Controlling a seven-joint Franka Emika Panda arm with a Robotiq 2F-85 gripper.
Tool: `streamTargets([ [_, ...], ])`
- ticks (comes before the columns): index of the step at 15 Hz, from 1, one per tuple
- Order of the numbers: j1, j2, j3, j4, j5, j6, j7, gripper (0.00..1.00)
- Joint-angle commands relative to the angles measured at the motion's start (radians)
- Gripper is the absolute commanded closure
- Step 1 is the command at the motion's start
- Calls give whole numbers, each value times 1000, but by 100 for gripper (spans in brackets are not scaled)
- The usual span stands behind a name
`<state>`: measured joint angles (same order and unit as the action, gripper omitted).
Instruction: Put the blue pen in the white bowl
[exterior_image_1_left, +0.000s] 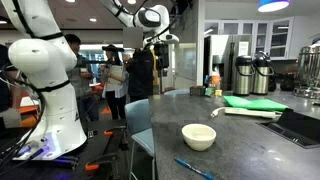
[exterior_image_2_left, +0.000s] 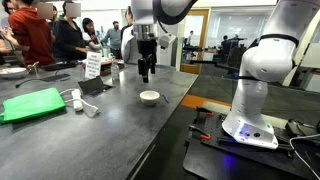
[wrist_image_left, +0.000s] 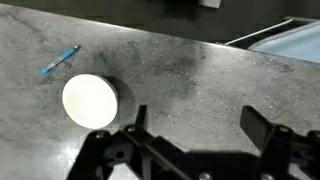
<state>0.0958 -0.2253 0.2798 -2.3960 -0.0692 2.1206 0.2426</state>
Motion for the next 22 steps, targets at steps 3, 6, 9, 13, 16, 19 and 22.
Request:
streamTargets([
  [3,25,2,-24,2,-6,-2,5,0],
  [6,25,2,-24,2,-6,-2,5,0],
  [9,6,35,-20,30,-42,-13,93,0],
  [13,-46,117,-77,63,-64,22,266,0],
  [16,-85,165,-153,57,-47,78,328,0],
  [19,-116,192,-223,31,-17,157,380,0],
  [22,-136,206,-271,-6,10,218,457,0],
])
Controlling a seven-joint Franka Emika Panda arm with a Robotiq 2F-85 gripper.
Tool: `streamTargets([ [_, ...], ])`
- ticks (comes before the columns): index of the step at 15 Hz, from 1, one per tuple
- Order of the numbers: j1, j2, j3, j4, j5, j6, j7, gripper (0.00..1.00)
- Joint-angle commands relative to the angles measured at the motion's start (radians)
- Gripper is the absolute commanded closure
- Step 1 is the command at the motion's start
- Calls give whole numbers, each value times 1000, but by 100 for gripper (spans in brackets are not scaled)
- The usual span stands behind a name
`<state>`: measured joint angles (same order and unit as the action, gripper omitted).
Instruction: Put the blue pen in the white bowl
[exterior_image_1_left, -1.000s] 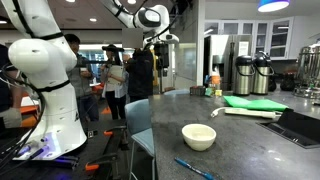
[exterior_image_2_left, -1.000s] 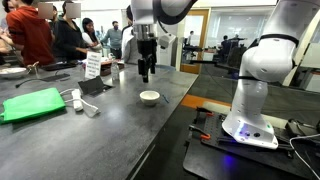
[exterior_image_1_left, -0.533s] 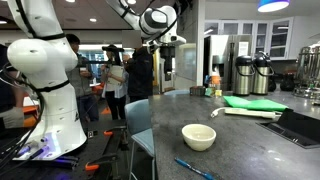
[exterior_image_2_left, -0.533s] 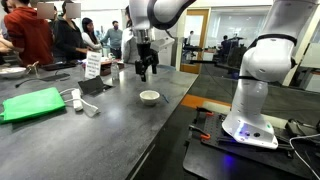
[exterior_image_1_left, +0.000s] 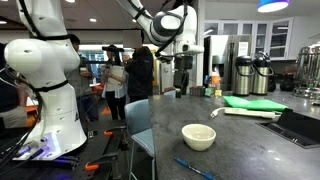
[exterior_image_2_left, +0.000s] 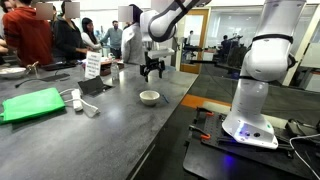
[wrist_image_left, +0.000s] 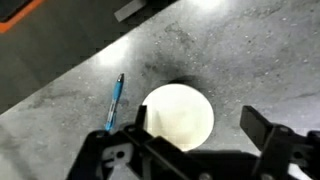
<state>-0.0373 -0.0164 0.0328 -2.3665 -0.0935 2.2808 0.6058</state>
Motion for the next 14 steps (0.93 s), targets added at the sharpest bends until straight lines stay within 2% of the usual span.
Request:
streamTargets([
  [1,-8,2,-36,-52,43,79,128,0],
  [5,-23,-4,-71,-134,78,181,236,0],
  [10,-53,15,-113,-203,58,298,183,0],
  [14,-73,-7,-141,-285,7,302,165,0],
])
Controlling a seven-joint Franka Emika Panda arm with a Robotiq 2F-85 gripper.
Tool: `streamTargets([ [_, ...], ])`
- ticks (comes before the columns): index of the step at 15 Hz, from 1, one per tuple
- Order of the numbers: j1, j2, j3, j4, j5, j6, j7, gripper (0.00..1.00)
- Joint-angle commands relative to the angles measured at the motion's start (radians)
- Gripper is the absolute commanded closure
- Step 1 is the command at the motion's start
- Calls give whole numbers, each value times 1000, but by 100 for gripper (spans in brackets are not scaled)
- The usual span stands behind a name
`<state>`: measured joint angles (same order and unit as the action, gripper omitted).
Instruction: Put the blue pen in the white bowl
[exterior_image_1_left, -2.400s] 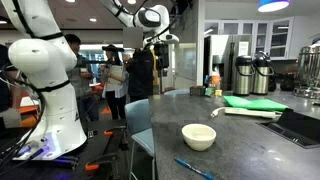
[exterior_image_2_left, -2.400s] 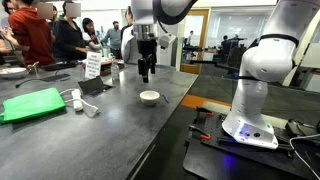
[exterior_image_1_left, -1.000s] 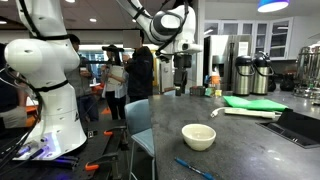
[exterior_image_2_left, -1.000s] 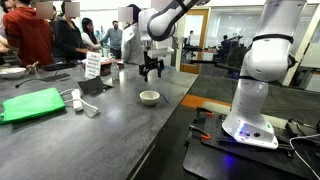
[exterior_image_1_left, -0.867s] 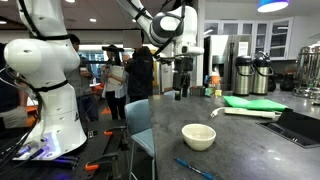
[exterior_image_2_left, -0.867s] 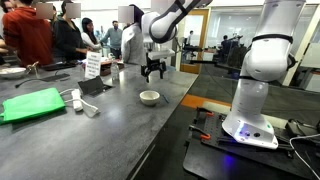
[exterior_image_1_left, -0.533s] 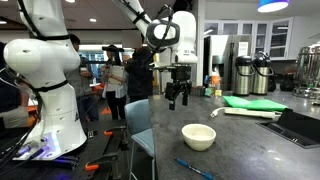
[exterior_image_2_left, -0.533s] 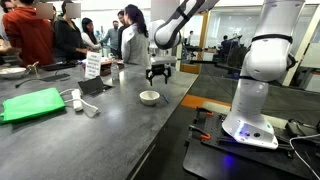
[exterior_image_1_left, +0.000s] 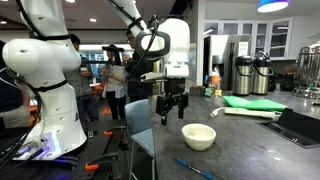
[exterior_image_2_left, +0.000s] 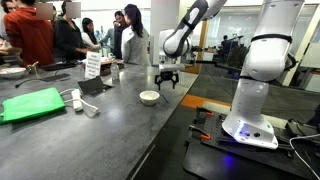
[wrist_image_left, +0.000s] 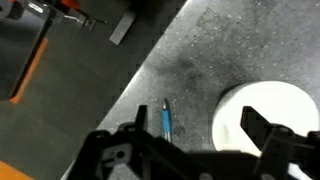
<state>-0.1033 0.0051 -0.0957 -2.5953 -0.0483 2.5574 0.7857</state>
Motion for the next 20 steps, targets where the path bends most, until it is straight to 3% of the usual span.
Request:
streamTargets([
  [1,-5,-36,-11,-62,-93,-9,33,0],
  [2,-6,-3,-11,-36,-41,0,3,0],
  [10,-7,-15,-8,-49,-67,-1,7,0],
  [16,-62,40,-70,11,45,19,-180,0],
  [20,-97,106,-99,53,188,72,-353,0],
])
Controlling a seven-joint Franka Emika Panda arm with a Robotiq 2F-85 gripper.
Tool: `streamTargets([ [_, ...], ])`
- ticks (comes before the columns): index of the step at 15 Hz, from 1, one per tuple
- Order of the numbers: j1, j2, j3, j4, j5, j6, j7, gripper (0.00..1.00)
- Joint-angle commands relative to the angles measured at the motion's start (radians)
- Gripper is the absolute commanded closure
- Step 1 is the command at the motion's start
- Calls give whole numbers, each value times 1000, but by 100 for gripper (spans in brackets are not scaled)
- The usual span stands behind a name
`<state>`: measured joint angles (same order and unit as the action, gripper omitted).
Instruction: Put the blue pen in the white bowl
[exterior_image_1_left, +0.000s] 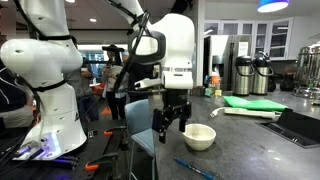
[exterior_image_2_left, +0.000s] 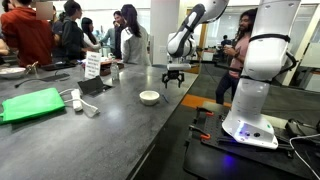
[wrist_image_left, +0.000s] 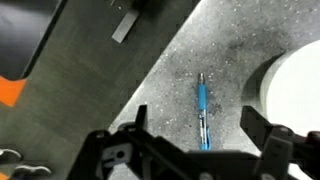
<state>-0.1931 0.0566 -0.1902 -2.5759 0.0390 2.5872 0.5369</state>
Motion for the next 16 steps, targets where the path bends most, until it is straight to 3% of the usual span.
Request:
streamTargets([
  [1,-10,83,-5,50,128,55,-131,0],
  [8,17,285,-28,210,109,46,-100,0],
  [11,6,352,-17,281,123,40,-148,0],
  [16,-19,421,0,358,141,35,-229,12],
])
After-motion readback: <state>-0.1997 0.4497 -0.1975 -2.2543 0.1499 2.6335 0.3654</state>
